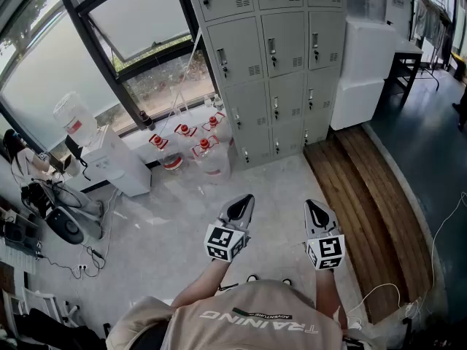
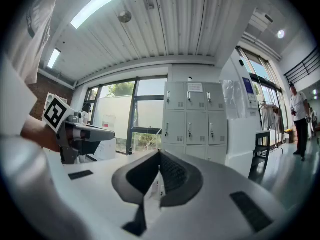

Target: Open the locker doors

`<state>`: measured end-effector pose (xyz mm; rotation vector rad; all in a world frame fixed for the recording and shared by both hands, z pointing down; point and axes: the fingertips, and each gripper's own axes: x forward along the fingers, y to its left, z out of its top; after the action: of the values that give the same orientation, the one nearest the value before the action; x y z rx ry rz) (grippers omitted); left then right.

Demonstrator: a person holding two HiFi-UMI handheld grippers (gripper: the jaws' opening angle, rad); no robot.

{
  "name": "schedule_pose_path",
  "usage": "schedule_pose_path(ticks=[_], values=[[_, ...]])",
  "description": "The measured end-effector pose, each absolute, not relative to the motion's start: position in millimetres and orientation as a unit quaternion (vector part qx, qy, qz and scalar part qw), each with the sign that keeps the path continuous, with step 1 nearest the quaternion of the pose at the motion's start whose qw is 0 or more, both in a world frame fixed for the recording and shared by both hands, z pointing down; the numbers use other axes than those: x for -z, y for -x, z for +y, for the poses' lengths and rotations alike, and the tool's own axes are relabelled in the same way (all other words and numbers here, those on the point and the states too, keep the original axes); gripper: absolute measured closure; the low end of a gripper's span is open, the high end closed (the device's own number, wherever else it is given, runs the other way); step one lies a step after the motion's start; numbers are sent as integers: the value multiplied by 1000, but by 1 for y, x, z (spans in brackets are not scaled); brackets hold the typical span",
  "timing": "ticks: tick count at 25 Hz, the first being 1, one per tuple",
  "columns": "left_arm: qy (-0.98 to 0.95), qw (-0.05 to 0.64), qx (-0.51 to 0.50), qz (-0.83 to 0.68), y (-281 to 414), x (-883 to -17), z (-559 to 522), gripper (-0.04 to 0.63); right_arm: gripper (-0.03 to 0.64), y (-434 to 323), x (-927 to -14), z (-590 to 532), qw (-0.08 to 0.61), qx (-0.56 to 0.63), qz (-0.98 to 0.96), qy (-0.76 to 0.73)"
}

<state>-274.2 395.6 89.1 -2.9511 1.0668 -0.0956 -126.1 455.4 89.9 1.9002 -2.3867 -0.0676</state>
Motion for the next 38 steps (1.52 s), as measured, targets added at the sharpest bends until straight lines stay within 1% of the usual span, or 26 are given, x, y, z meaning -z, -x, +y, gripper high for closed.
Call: schedule_pose_path(ticks=[16,19,22,27,34,38], values=[[941,-9,31,338,228,-93,393,589,606,98,-94,455,47,21,-796,-603],[937,-12,30,348,218,-97,389,589,606,87,-107,459,60,14,-799,-598],[937,-18,38,348,210,-106,387,589,606,77,-126,460,57,-12,-800,-597],[935,-44,66,346,206,-140,381,589,606,77,-159,455,60,-47,-805,-588],[943,-53,61,323,182,-147,341,589,606,58,-163,409,76,-49,-800,-594],[947,-30,57,315,172,-139,305,589,604,54,-152,371,83,-41,-794,-601]])
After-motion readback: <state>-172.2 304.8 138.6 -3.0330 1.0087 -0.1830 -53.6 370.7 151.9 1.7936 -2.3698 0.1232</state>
